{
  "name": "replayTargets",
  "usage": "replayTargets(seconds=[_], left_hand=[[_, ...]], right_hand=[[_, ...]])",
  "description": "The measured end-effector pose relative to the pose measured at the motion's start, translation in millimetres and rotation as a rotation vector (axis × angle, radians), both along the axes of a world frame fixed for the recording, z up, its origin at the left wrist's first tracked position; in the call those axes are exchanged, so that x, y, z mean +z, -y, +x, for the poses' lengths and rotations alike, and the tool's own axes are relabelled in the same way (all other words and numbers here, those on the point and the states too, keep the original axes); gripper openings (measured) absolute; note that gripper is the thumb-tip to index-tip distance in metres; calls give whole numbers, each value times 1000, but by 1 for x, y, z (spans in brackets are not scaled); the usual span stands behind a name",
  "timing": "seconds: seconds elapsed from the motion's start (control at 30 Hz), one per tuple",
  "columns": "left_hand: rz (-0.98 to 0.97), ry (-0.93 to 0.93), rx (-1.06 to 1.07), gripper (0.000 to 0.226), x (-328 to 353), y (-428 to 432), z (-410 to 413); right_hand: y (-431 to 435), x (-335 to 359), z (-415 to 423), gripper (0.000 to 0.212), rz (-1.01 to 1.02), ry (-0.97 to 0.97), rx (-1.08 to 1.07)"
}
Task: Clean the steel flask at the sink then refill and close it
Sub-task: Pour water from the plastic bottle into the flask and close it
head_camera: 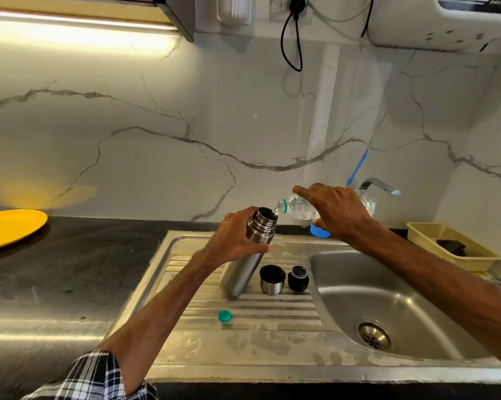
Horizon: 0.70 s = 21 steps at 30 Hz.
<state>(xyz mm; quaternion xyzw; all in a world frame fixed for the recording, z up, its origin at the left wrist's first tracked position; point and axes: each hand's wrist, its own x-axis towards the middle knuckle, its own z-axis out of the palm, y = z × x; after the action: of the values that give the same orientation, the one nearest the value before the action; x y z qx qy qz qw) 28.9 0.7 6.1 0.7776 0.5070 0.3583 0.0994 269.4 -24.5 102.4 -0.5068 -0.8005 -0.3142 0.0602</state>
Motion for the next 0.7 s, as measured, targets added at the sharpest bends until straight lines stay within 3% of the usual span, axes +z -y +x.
replayTargets(seconds=[0.7], left_hand=[[30,0,-26,86,-1,1,2]], right_hand=[[5,6,-3,82,7,6,4]])
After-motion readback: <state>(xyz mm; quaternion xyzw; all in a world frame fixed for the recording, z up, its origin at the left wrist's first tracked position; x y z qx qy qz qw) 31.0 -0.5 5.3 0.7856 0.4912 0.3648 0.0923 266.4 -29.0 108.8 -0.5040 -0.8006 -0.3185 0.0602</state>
